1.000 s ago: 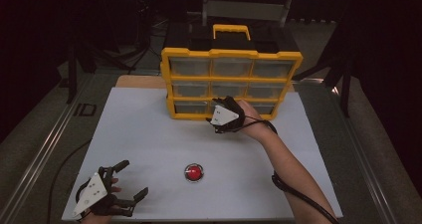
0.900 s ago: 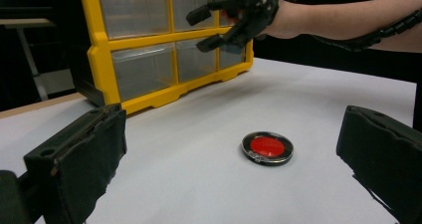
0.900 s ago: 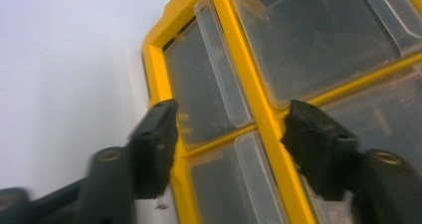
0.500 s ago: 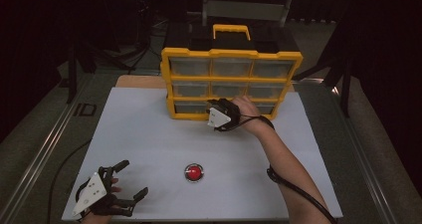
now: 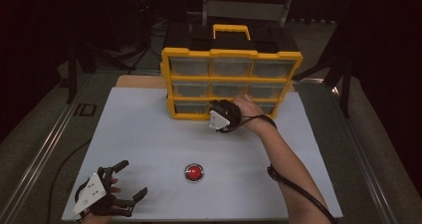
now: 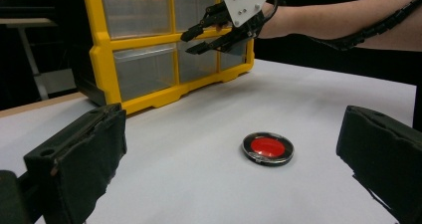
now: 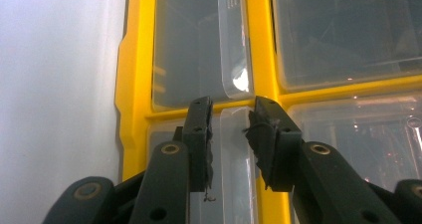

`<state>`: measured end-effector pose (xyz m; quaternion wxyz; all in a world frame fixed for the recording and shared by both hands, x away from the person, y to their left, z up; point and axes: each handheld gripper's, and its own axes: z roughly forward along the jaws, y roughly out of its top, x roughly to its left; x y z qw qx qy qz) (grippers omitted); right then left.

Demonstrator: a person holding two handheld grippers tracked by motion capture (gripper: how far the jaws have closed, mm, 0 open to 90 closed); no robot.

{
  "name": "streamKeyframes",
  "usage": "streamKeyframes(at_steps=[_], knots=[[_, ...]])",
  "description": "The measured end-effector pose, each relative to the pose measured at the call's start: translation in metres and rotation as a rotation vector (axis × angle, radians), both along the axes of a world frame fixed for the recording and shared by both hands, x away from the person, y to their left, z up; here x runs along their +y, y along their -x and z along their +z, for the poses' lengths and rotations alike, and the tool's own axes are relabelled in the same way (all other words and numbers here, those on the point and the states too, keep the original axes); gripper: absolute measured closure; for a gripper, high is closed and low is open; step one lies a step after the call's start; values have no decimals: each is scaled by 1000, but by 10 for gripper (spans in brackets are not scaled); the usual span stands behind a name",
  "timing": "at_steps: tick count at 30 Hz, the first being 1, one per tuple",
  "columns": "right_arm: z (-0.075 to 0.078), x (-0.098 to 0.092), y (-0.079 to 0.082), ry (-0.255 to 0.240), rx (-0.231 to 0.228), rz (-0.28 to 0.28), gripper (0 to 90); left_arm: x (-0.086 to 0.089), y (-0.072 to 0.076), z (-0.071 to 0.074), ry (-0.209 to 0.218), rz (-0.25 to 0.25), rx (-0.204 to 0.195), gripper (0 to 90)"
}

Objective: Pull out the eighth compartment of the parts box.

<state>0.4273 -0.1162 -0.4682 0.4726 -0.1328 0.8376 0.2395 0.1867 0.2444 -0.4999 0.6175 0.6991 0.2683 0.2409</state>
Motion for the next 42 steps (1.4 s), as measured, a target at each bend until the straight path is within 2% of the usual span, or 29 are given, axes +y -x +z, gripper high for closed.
streamKeyframes(at_steps=[2, 10, 12, 16, 19, 22, 24, 27, 31, 34, 36, 38, 40, 41, 42], knots=[[-1, 0, 0, 17, -13, 7, 690, 0, 0, 0, 0, -1, 1, 2], [-2, 2, 0, -4, -11, 7, 690, -2, 0, 0, -9, -9, 3, 2], [-3, 3, 0, 17, -34, 17, 690, -3, 0, 0, -10, -12, 4, 2], [-3, 3, 1, 33, -38, 15, 692, -3, 0, -1, -15, -14, 3, 2], [-6, 3, 3, 71, -85, 26, 689, -2, 0, 0, -13, -12, 2, 2], [-8, 1, 4, 57, -100, 19, 703, -2, 1, -1, -13, -15, 2, 2], [-8, 2, 4, 69, -116, 20, 727, -2, 1, 0, -15, -17, 1, 2], [-7, 2, 3, 62, -115, 18, 750, -3, 1, 0, -17, -20, 1, 2], [-14, 4, 6, 76, -174, 11, 729, -4, 1, 0, -18, -19, 1, 2], [-15, 6, 7, 79, -183, -1, 731, -5, 0, -1, -18, -20, 3, 2], [-12, 9, 7, 99, -178, -15, 758, -5, 1, -1, -20, -22, 4, 2], [-13, 11, 8, 140, -206, -15, 759, -6, 1, -1, -22, -24, 4, 2], [-14, 12, 9, 143, -209, -22, 759, -6, 1, -1, -24, -24, 3, 2], [-16, 14, 10, 164, -232, -28, 743, -6, 1, 0, -24, -25, 2, 2], [-17, 14, 11, 169, -230, -33, 713, -5, 1, 0, -24, -25, 1, 2]])
